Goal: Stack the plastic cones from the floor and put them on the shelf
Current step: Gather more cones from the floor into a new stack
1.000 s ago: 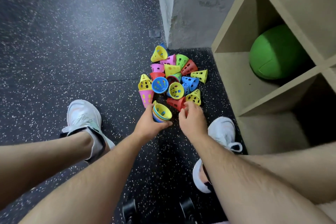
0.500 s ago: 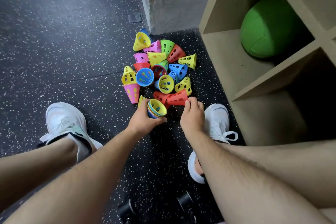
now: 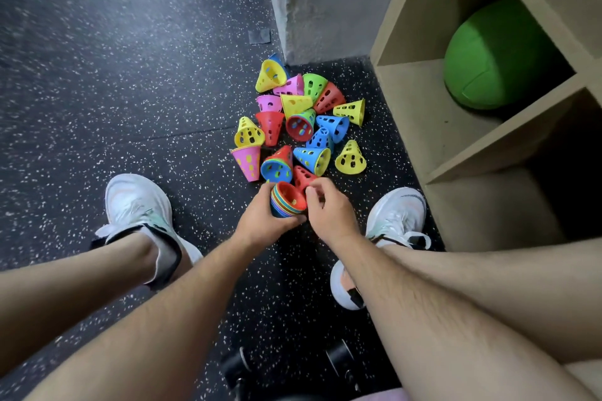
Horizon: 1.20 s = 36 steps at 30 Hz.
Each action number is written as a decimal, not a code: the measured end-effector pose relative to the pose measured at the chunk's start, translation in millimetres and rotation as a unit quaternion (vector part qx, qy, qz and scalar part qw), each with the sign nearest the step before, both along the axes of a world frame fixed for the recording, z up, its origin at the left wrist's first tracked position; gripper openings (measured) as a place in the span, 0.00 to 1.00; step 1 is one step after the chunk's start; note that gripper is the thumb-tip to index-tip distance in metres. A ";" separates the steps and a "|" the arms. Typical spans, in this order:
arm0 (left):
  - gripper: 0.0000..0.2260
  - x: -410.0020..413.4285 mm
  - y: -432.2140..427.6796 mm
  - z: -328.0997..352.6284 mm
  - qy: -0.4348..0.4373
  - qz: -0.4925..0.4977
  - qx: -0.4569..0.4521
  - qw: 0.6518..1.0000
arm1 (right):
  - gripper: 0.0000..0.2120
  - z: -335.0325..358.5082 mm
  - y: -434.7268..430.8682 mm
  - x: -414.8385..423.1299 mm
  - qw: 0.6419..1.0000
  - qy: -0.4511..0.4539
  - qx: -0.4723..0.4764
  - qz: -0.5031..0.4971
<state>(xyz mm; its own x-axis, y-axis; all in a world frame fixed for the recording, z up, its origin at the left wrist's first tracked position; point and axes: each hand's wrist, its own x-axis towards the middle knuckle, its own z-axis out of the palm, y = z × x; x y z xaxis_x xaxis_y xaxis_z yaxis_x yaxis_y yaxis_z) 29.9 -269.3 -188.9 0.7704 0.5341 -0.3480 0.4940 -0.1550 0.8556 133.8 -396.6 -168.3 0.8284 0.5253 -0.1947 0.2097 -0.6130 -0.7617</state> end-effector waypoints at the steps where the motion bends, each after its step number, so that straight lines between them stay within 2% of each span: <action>1: 0.33 -6.9 0.5 -1.1 0.002 0.011 -0.005 1.000 | 0.07 -3.1 4.3 -0.2 1.000 -0.005 -0.007 -0.026; 3: 0.34 -19.5 1.1 -1.9 0.010 0.023 -0.005 1.000 | 0.08 -8.0 11.6 0.0 0.998 -0.014 -0.024 -0.056; 5: 0.34 -29.3 3.1 -2.4 0.019 0.018 -0.001 1.000 | 0.07 -9.7 16.1 -1.0 0.998 -0.036 -0.037 -0.041; 7: 0.34 -36.9 5.6 -3.8 0.027 0.008 -0.001 1.000 | 0.05 -15.4 18.1 -3.1 0.997 -0.072 -0.031 0.025; 10: 0.31 -43.9 8.1 -2.0 0.037 0.000 0.002 0.999 | 0.16 -23.6 19.6 -7.0 0.976 -0.118 -0.044 0.178; 13: 0.31 -51.7 11.2 -2.7 0.045 -0.008 0.007 0.999 | 0.23 -21.9 29.7 -6.2 0.950 -0.134 -0.077 0.273; 17: 0.32 -64.3 16.1 -5.7 0.050 0.002 0.005 0.999 | 0.19 -20.2 54.7 -4.2 0.920 -0.135 -0.113 0.349; 22: 0.30 -77.7 20.4 -4.1 0.061 0.016 0.013 0.998 | 0.07 -24.7 64.0 -13.5 0.928 -0.122 -0.119 0.332; 27: 0.30 -86.8 26.3 -9.9 0.060 0.057 0.000 0.997 | 0.08 -16.7 50.5 -17.7 0.965 -0.128 -0.047 0.225; 31: 0.32 -83.9 28.7 -10.6 0.061 0.084 -0.008 0.995 | 0.09 -1.6 50.2 -10.6 0.978 -0.149 0.006 0.146; 33: 0.31 -80.6 29.7 -11.2 0.056 0.092 -0.010 0.994 | 0.09 6.1 54.3 -10.2 0.979 -0.135 0.030 0.146; 36: 0.31 -73.3 33.4 -9.8 0.037 0.110 -0.024 0.993 | 0.09 14.0 62.8 -16.0 0.970 -0.122 0.053 0.205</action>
<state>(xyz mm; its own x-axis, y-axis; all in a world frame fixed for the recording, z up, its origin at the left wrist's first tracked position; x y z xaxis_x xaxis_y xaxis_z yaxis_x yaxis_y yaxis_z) -43.4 -235.9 -198.7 0.6084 0.6681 -0.4284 0.5727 0.0042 0.8198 117.7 -333.8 -154.4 0.5607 0.8263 0.0536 0.6011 -0.3616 -0.7127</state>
